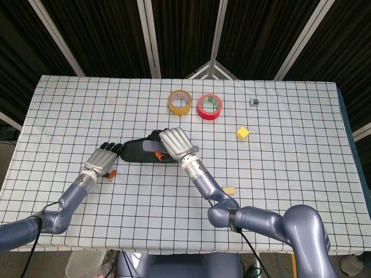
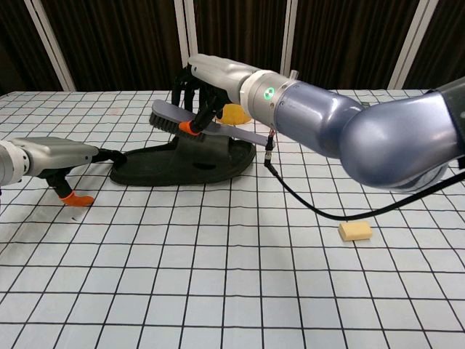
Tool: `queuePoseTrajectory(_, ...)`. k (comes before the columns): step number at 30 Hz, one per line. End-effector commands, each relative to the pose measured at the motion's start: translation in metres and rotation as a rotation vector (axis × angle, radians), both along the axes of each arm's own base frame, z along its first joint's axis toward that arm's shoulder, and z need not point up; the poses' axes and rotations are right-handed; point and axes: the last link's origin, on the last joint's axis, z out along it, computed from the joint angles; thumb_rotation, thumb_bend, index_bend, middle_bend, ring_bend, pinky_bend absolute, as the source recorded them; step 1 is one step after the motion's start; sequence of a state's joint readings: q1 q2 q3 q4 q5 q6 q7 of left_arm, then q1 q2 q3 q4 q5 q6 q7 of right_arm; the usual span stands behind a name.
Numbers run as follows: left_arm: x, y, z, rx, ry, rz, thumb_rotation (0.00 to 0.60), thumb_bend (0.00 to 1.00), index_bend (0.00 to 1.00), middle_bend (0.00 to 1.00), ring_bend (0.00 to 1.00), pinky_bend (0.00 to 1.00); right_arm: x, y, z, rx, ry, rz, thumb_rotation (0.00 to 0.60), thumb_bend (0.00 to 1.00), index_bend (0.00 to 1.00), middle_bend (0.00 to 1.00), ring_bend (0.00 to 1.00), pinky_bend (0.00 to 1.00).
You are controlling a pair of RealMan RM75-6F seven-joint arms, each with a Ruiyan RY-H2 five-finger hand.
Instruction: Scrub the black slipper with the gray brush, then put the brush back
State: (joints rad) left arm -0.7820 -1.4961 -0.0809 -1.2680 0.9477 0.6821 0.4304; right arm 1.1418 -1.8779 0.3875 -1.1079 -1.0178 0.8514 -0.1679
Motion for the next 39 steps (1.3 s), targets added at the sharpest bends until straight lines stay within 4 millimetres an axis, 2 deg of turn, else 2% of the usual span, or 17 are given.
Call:
queuePoseTrajectory(1, -0.001, 0.001, 0.001, 0.003, -0.001, 0.003, 0.552, 0.54, 0.01, 0.02, 0.00, 0.02, -0.003, 0.001, -0.008, 0.005, -0.006, -0.006, 0.600, 0.51, 0.72, 0.59, 0.51, 0.54)
queuePoseTrajectory(6, -0.003, 0.001, 0.001, 0.001, 0.001, 0.011, 0.549, 0.54, 0.01, 0.02, 0.00, 0.02, -0.015, -0.003, -0.023, 0.015, 0.024, -0.039, 0.600, 0.51, 0.72, 0.59, 0.51, 0.54)
queuePoseTrajectory(13, -0.006, 0.003, -0.001, -0.004, 0.007, 0.020, 0.554, 0.54, 0.01, 0.02, 0.00, 0.02, -0.023, -0.004, -0.032, 0.013, 0.059, -0.034, 0.600, 0.51, 0.72, 0.60, 0.51, 0.54)
queuePoseTrajectory(20, -0.007, 0.003, 0.001, 0.001, 0.010, 0.018, 0.552, 0.54, 0.01, 0.02, 0.00, 0.02, -0.038, -0.010, -0.030, -0.019, 0.101, -0.037, 0.600, 0.51, 0.74, 0.61, 0.52, 0.54)
queuePoseTrajectory(28, -0.006, 0.001, 0.002, 0.002, 0.011, 0.018, 0.554, 0.54, 0.01, 0.02, 0.00, 0.02, -0.045, -0.013, -0.026, -0.048, 0.142, -0.027, 0.600, 0.51, 0.74, 0.61, 0.52, 0.55)
queuePoseTrajectory(33, -0.005, 0.001, 0.002, 0.005, 0.013, 0.015, 0.552, 0.54, 0.01, 0.02, 0.00, 0.02, -0.045, -0.011, -0.026, -0.044, 0.141, -0.026, 0.600, 0.51, 0.74, 0.61, 0.52, 0.54)
queuePoseTrajectory(39, -0.004, 0.000, 0.002, 0.003, 0.010, 0.017, 0.553, 0.54, 0.01, 0.02, 0.00, 0.02, -0.023, 0.003, -0.031, -0.021, 0.108, 0.024, 0.600, 0.51, 0.74, 0.61, 0.52, 0.54)
